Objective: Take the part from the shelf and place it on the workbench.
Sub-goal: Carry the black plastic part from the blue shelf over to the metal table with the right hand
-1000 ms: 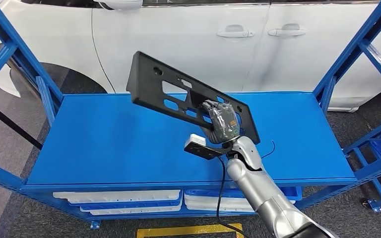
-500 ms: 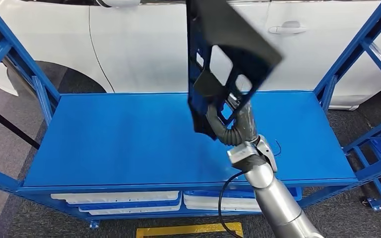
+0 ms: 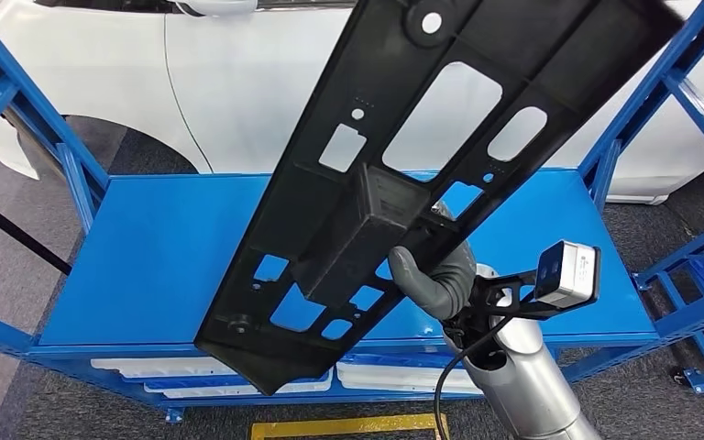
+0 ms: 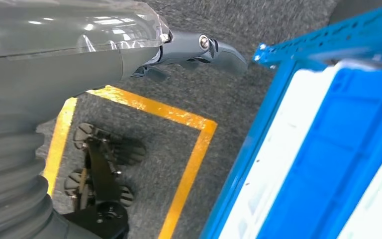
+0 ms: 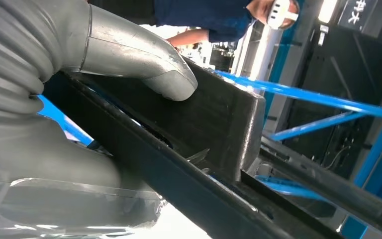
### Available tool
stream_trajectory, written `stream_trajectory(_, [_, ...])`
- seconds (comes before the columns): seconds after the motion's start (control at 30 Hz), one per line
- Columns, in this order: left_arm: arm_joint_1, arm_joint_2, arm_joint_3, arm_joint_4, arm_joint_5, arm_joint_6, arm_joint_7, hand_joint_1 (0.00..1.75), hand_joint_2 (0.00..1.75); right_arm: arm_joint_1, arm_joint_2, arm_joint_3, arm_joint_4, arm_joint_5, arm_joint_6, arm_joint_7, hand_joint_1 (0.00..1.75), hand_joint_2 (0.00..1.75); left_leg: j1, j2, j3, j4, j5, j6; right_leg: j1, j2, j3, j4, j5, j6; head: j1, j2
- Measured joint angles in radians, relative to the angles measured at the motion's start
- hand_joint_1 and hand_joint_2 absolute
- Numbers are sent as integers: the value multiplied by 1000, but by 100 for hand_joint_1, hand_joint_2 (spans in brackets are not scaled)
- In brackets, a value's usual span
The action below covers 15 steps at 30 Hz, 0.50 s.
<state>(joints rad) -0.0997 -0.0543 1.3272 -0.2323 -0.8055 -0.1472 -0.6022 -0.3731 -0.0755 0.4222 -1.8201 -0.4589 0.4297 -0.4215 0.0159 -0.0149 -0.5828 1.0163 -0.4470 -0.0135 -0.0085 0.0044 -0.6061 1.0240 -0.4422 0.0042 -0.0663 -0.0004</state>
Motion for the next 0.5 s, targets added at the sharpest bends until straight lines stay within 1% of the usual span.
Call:
stream_trajectory(0.03, [1, 1, 0, 0, -1, 0, 1, 0, 175, 3, -2, 3, 0, -2, 2, 0, 175, 175, 1, 1, -2, 5, -7, -5, -1, -1, 0, -4, 4, -8, 0, 0])
stream_trajectory(0.07, [2, 2, 0, 0, -1, 0, 1, 0, 175, 4, -3, 6, -1, -3, 3, 0, 175, 175, 2, 3, -9, 24, -25, -9, -2, -2, -1, -8, 8, -16, 0, 0])
stream_trajectory(0.1, [2, 3, 0, 0, -1, 0, 1, 0, 175, 4, -4, 9, -1, -4, 3, 0, 175, 175, 3, 5, -25, 65, -55, -12, -3, -4, -2, -11, 12, -23, 0, 0])
stream_trajectory(0.17, [3, 4, 0, 0, -1, 0, 1, 0, 175, 8, -6, 12, -2, -6, 3, -1, 175, 175, 4, 7, -76, 200, -132, -14, 2, -7, -8, -11, 17, -31, 0, 0])
stream_trajectory(0.2, [4, 4, 0, 0, -1, 0, 1, 0, 175, 10, -8, 13, -3, -7, 3, -1, 175, 175, 4, 7, -98, 262, -159, -15, 5, -8, -12, -9, 19, -33, 0, 0])
stream_trajectory(0.23, [5, 5, 0, 0, -1, 0, 1, 0, 175, 12, -9, 13, -3, -8, 3, -1, 175, 175, 4, 8, -105, 292, -167, -15, 8, -9, -17, -7, 21, -35, 0, 0])
stream_trajectory(0.27, [5, 5, 0, 0, -1, 0, 1, 0, 175, 14, -10, 14, -3, -8, 3, -1, 175, 175, 3, 8, -91, 279, -156, -13, 10, -9, -21, -4, 23, -35, 0, 0])
stream_trajectory(0.3, [6, 6, 0, 0, -1, 0, 2, 0, 175, 14, -10, 14, -3, -8, 3, -1, 175, 175, 3, 8, -58, 225, -129, -10, 12, -8, -25, -1, 25, -34, 0, 0])
stream_trajectory(0.33, [5, 7, 0, 0, -1, 0, 2, 0, 175, 14, -11, 14, -3, -9, 3, -1, 175, 175, 3, 8, -13, 148, -102, -5, 13, -8, -28, 3, 26, -33, 0, 0])
stream_trajectory(0.37, [4, 8, 0, 0, -1, 0, 2, 0, 175, 14, -11, 14, -4, -9, 3, -1, 175, 175, 1, 8, 25, 79, -80, 0, 16, -8, -30, 6, 28, -30, 0, 0])
stream_trajectory(0.4, [3, 10, 0, 0, -1, 0, 2, 0, 175, 14, -12, 14, -4, -9, 3, -1, 175, 175, -2, 8, 50, 31, -67, 4, 17, -8, -32, 9, 31, -25, 0, 0])
stream_trajectory(0.43, [3, 11, 0, 0, -1, 0, 2, 0, 175, 14, -12, 14, -5, -9, 3, -1, 175, 175, -5, 8, 61, 8, -62, 8, 17, -8, -33, 9, 34, -20, 0, 0])
stream_trajectory(0.47, [3, 12, 0, 0, -1, 0, 2, 0, 175, 14, -13, 15, -5, -9, 3, -1, 175, 175, -9, 8, 59, 6, -58, 12, 17, -8, -34, 8, 39, -14, 0, 0])
stream_trajectory(0.5, [4, 12, 0, 0, -1, 0, 2, 0, 175, 14, -14, 15, -6, -10, 3, -1, 175, 175, -8, 8, 57, 3, -52, 16, 16, -8, -34, 6, 44, -7, 0, 0])
